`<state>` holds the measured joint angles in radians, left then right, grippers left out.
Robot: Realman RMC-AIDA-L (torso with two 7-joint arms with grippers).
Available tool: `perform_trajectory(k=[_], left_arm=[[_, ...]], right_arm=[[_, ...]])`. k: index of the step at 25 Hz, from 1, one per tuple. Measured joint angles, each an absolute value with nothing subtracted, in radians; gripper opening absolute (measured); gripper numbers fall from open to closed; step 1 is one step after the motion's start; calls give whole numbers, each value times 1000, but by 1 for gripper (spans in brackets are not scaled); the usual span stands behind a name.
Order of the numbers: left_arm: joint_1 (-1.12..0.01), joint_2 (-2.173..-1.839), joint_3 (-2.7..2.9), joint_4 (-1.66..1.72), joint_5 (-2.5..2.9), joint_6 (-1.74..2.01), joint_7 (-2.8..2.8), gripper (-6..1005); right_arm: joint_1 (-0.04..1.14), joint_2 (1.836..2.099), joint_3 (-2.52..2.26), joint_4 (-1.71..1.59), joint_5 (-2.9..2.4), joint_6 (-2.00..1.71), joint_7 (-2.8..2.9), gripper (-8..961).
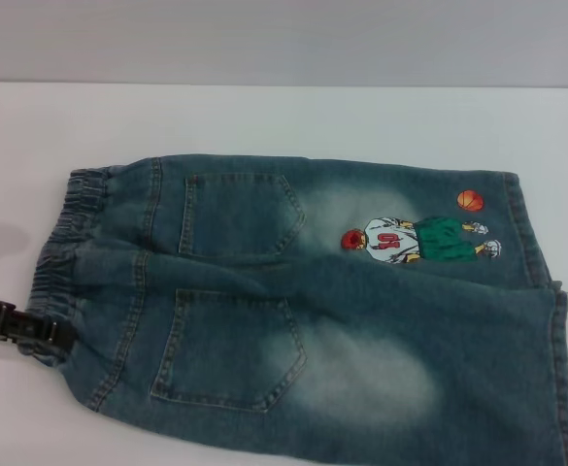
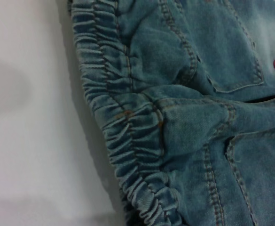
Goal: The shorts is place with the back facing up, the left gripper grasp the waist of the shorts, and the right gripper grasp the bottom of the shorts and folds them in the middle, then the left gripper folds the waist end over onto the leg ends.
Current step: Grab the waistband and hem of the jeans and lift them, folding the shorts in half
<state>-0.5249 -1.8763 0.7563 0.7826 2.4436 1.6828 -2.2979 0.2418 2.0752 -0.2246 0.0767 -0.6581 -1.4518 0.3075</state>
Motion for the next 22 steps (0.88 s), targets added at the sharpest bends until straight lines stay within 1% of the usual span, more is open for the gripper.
perform_trajectory(k=[8,14,22], left_arm=[[-527,-1876,755,790,2444,1677,-2294,674],[-527,-1876,756,791,2444,1672,-2287,438],[-526,-1876,756,792,2445,1666,-2285,282]], right_arm=[[240,2075,-223,76,-655,-1451,307,551],[239,2075,-222,74,-653,-1451,307,550],[237,2075,-226,74,-654,-1457,322,549]])
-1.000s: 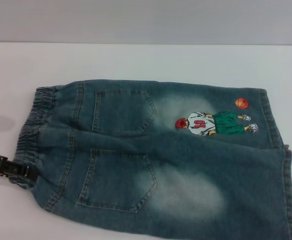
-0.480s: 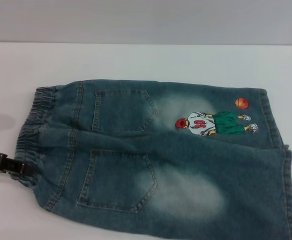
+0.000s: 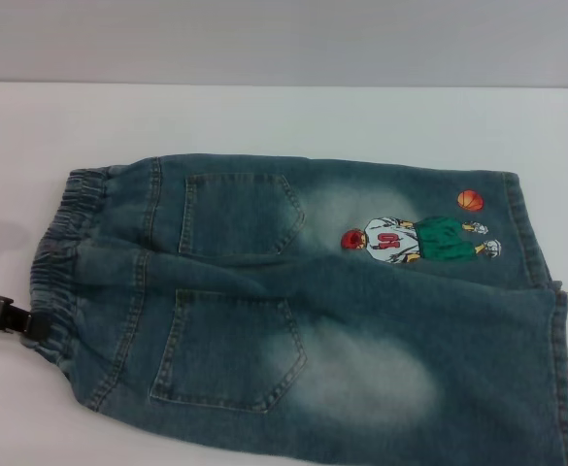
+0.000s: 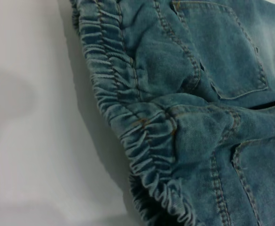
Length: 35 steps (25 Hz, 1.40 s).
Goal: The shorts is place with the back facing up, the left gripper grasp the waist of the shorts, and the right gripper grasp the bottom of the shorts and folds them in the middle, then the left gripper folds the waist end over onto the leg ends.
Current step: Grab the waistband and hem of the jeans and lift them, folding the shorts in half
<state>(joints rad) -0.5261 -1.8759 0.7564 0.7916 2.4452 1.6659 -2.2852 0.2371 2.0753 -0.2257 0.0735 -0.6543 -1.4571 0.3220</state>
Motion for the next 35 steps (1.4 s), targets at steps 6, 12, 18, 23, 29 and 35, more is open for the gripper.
perform_trajectory(k=[6,12,18,23,29,35], left_arm=[[-526,-1879,754,792,2445,1666,-2283,42],[-528,-1885,756,792,2445,1666,-2279,42],[-528,-1889,756,792,2445,1666,-2274,42],[-528,-1890,755,791,2445,1666,-2272,42],[-532,-1890,756,791,2445,1666,-2272,42],[-536,-1890,751,791,2445,1666,-2272,43]], right_arm=[[213,2072,-249,32,-755,-1539,591,549],[171,2066,-260,-234,-1070,-1616,1195,548],[205,2010,-259,-462,-1350,-1831,1638,548],[298,1947,-260,-569,-1594,-2006,1764,547],[420,1888,-261,-647,-1919,-2108,1827,547],[457,1877,-280,-733,-2114,-2127,1830,546]])
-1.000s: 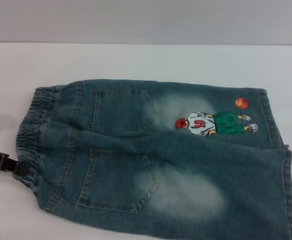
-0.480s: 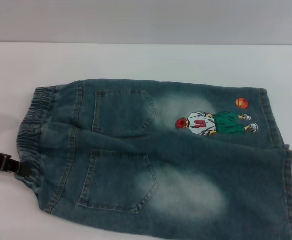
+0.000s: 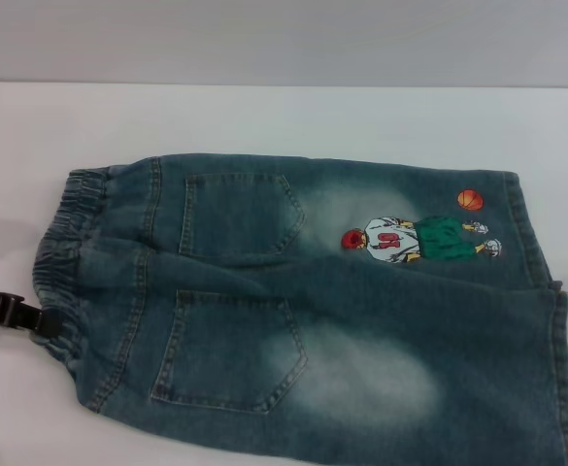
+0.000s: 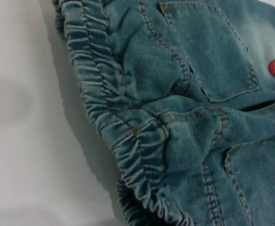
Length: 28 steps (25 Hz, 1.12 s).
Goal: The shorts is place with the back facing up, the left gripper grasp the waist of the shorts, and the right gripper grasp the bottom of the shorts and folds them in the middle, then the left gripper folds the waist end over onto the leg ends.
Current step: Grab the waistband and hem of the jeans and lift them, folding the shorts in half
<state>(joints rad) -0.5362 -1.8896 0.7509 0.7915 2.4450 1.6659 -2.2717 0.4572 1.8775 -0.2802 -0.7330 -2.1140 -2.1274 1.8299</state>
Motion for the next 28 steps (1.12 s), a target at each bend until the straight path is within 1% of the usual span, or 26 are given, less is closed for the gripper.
perform_trajectory(k=[7,18,28], left_arm=[[-541,-1890,748,791,2443,1665,-2275,43],[-548,-1894,749,787,2444,1658,-2278,43],[-551,-1898,752,790,2444,1658,-2279,43]], right_arm=[[448,1877,-388,-844,-2275,-2184,1781,546],[462,1872,-514,-841,-2485,-2183,1769,545],[463,1876,-541,-838,-2618,-2178,1776,544]])
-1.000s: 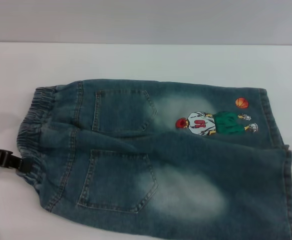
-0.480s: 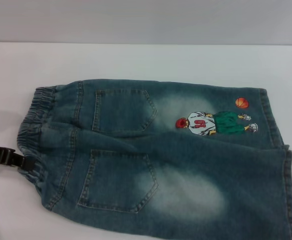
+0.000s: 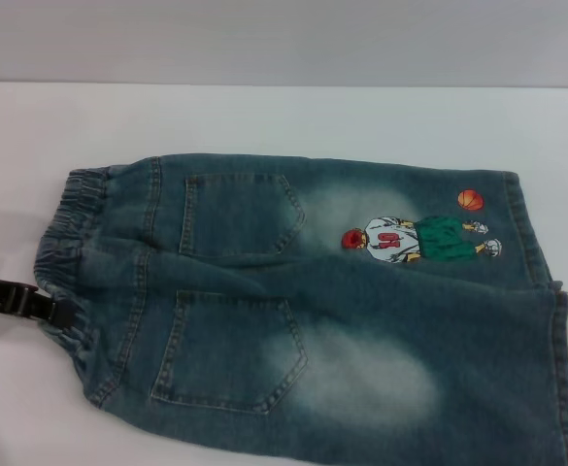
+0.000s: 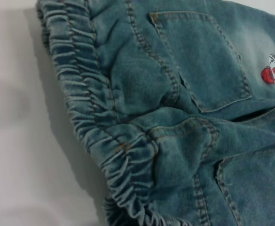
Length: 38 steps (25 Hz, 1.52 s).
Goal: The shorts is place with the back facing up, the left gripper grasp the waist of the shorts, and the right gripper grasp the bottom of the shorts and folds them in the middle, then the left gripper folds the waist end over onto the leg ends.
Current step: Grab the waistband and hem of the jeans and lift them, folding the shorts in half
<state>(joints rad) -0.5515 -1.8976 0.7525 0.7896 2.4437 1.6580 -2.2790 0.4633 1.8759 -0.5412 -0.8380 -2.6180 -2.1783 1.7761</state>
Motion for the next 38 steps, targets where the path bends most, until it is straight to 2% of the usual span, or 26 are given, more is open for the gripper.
perform_trajectory(k=[8,17,38], left_arm=[[-574,-1900,758,780,2450,1664,-2285,43],[-580,-1915,758,792,2470,1666,-2283,43],[-587,-1918,759,793,2471,1651,-2283,44]], right_arm=[[461,1881,-542,-838,-2656,-2112,1794,544],[476,1910,-549,-838,-2738,-2050,1810,543],[500,1948,-574,-806,-2747,-1970,1831,541]])
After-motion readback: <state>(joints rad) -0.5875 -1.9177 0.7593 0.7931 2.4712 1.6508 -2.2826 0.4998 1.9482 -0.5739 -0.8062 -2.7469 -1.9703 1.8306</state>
